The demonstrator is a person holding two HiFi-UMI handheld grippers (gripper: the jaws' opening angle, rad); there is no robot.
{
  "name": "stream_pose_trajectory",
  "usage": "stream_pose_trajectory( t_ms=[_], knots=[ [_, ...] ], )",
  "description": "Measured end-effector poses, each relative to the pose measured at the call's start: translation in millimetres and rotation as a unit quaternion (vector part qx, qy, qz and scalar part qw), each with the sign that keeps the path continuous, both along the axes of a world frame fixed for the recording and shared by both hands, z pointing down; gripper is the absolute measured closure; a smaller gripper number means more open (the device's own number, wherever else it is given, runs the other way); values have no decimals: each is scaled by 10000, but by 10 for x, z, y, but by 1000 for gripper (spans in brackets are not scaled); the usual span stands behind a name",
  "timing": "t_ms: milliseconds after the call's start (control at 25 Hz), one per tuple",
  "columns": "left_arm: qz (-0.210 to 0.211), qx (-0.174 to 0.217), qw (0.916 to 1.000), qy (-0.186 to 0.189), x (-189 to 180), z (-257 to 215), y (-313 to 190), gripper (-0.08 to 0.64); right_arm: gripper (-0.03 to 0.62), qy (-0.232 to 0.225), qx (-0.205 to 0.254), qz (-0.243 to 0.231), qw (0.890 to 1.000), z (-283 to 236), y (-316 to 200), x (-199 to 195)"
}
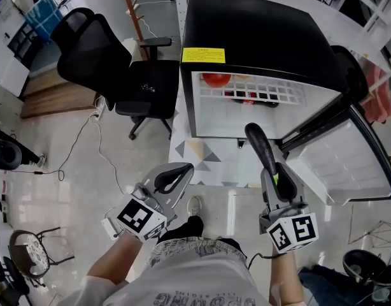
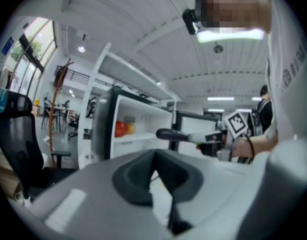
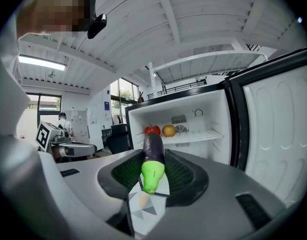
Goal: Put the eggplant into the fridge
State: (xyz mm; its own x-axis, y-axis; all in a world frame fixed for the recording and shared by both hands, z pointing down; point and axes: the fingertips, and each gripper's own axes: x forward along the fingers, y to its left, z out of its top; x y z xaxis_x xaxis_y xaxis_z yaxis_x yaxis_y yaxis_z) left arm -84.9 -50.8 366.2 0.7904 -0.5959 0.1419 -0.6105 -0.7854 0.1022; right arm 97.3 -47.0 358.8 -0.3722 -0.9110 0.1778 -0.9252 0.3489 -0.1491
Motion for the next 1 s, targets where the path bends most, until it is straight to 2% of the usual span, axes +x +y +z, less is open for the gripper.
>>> stream_pose_trajectory(
  t_ms=[600, 1000],
  knots=[
    [302, 107, 9995, 24, -208, -67, -518, 552, 460, 57, 201, 468, 9987, -134, -474, -97],
    [388, 119, 9992, 5, -149, -76, -625, 552, 460, 172, 370, 773, 9962, -227, -712, 142]
  ],
)
